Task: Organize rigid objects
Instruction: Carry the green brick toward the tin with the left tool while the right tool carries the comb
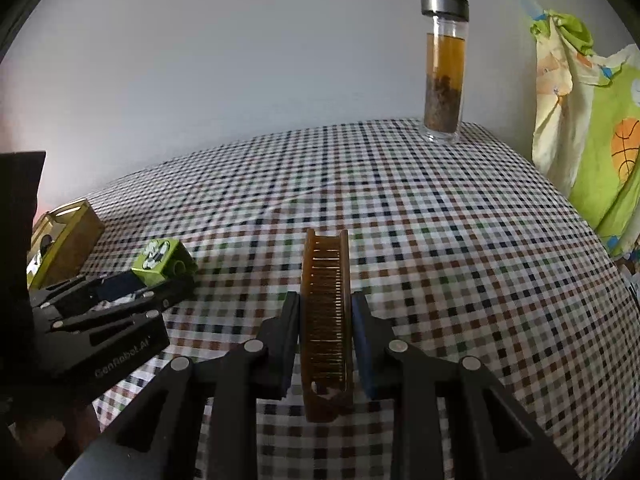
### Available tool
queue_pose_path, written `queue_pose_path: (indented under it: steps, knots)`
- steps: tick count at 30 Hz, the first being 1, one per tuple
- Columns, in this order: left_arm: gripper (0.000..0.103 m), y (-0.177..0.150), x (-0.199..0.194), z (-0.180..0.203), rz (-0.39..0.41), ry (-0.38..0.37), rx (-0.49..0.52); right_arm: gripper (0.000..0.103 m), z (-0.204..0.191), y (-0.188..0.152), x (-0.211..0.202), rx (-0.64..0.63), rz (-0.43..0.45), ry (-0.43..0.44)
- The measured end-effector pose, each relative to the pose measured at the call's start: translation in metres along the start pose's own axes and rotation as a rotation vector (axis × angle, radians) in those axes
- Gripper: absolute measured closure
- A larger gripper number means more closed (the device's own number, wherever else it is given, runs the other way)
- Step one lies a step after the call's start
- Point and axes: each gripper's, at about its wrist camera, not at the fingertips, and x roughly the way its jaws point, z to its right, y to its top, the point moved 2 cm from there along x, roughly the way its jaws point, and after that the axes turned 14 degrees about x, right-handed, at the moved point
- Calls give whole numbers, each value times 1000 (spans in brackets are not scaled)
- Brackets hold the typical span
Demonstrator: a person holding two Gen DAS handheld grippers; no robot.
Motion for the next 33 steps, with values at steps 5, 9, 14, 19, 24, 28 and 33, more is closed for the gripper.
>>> queue_pose_path:
  steps: [5,9,14,19,24,28,33]
  knots:
    - [60,-12,-11,-6,5,14,0,75,-10,-3,-9,8,38,15]
    - [60,-22,-20,-10,16,16,-4,75,-13,-4,-18,24,79,40]
    - [60,-33,-30,-23,35,3,-33,75,-22,-5,-22,33,101,72]
    - [60,-44,-45,-34,68,11,-52,75,-32,-9,-28,47,128,97]
    - [60,-50,-59,-33,108,49,-31,75,-41,-13,-32,54,140,109]
    - [60,-53,-70,-33,146,54,-23,75,-50,-16,-33,51,140,117]
    - [60,-59,-78,-39,172,55,-43,75,-61,-20,-35,38,146,124]
